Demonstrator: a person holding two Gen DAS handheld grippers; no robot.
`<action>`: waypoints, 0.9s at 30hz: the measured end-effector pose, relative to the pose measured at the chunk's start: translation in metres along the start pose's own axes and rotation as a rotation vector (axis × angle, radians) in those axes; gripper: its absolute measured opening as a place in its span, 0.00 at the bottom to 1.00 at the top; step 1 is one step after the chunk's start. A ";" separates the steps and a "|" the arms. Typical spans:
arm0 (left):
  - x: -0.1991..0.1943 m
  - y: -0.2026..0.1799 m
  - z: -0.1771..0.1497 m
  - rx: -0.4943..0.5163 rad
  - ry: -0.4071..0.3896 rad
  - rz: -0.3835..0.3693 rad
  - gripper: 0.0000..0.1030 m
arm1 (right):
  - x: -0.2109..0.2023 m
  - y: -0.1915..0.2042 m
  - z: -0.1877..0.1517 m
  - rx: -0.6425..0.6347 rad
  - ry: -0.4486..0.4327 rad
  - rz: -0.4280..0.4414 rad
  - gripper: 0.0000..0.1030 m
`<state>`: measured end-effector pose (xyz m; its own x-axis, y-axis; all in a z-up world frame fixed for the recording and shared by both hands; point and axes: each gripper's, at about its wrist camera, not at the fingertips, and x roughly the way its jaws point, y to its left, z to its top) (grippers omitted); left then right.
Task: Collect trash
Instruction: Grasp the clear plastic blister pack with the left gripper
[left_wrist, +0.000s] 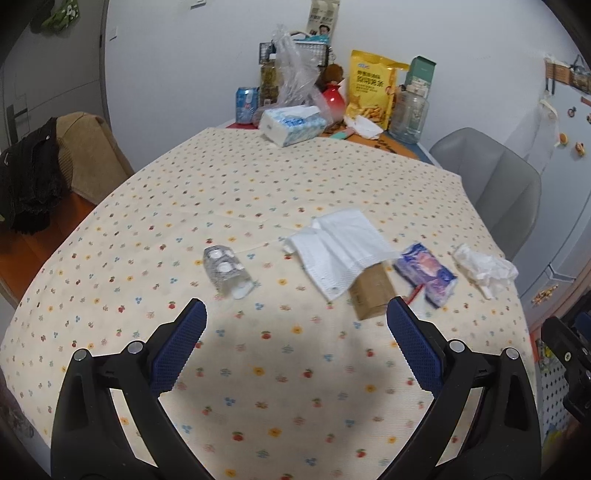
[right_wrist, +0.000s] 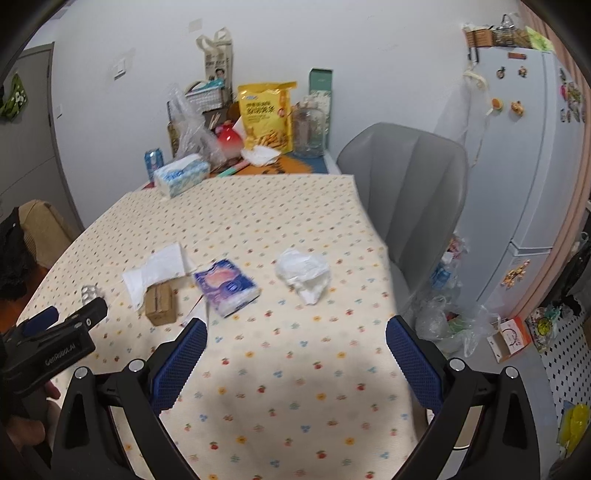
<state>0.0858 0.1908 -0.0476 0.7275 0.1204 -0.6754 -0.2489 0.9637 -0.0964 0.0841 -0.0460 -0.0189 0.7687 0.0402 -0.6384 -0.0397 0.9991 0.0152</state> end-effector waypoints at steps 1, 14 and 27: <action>0.003 0.005 0.001 -0.012 0.004 0.003 0.94 | 0.004 0.003 -0.001 -0.007 0.011 0.005 0.92; 0.031 0.052 -0.002 -0.097 0.059 0.070 0.90 | 0.030 0.035 -0.007 -0.058 0.071 0.059 0.92; 0.061 0.054 0.020 -0.128 0.046 0.096 0.76 | 0.057 0.060 -0.009 -0.093 0.125 0.041 0.90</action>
<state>0.1292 0.2550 -0.0796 0.6669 0.1968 -0.7187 -0.3976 0.9097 -0.1199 0.1195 0.0161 -0.0612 0.6800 0.0729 -0.7295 -0.1324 0.9909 -0.0243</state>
